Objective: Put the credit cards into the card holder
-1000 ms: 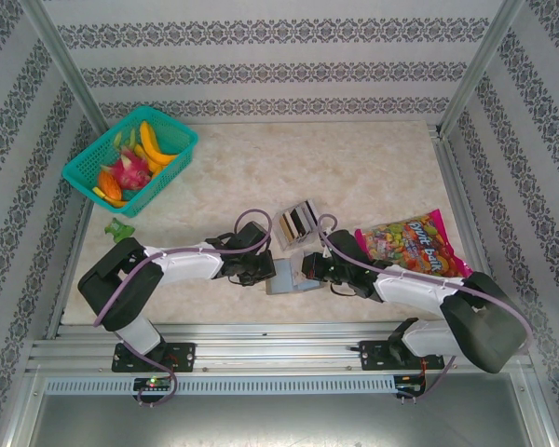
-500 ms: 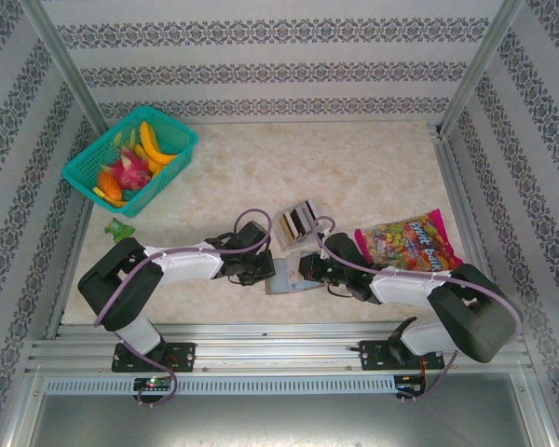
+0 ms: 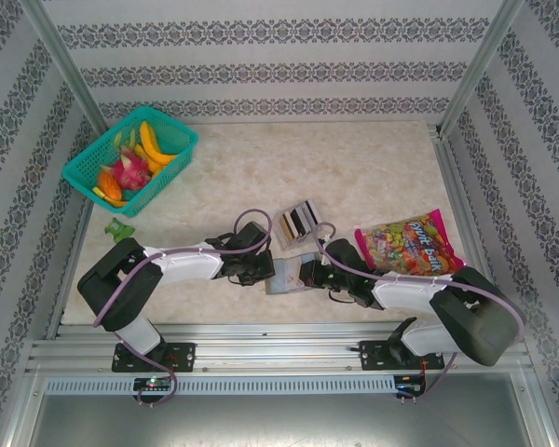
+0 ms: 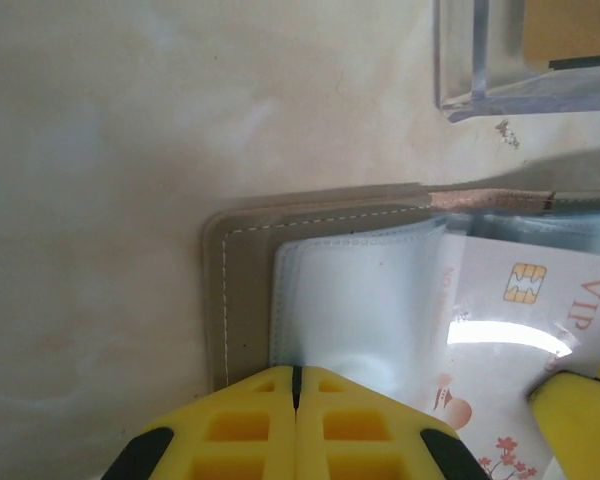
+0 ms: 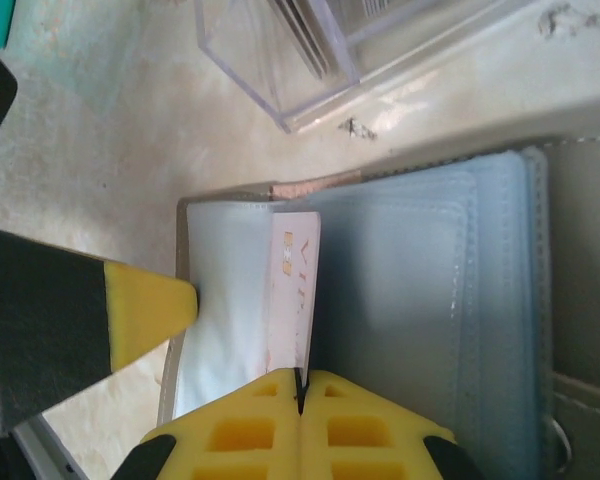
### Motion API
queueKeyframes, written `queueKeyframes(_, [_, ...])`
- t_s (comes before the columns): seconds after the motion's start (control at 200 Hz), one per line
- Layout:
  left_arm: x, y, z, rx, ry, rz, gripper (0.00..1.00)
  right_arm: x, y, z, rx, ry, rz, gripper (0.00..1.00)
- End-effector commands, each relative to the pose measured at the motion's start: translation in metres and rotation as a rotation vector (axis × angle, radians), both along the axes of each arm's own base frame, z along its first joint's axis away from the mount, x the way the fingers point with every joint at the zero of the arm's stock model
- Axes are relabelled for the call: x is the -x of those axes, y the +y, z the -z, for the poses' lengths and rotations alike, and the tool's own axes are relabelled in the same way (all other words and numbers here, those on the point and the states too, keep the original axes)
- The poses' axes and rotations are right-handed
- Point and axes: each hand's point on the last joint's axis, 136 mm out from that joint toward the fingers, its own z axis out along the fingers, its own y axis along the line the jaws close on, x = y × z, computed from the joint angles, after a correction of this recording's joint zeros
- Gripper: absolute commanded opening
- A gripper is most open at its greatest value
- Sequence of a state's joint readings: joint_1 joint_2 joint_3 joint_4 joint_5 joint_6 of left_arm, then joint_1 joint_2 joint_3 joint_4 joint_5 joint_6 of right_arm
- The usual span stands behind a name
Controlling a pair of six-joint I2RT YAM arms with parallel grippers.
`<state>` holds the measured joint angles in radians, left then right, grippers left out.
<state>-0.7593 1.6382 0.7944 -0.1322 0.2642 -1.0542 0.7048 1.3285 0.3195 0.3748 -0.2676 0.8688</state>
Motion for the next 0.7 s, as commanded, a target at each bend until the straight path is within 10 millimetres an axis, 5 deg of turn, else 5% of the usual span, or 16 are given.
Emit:
queueKeyframes(0.0, [0.011, 0.027, 0.017, -0.131, 0.033, -0.029, 0.08, 0.026, -0.009, 0.022, 0.04, 0.091, -0.04, 0.0])
queueKeyframes(0.555, [0.011, 0.023, 0.018, -0.122, 0.043, -0.023, 0.08, 0.011, 0.026, 0.016, 0.022, 0.1, -0.102, 0.0])
queueKeyframes(0.694, [0.01, 0.024, 0.018, -0.124, 0.042, -0.023, 0.08, 0.011, 0.016, 0.022, 0.085, 0.116, -0.073, 0.04])
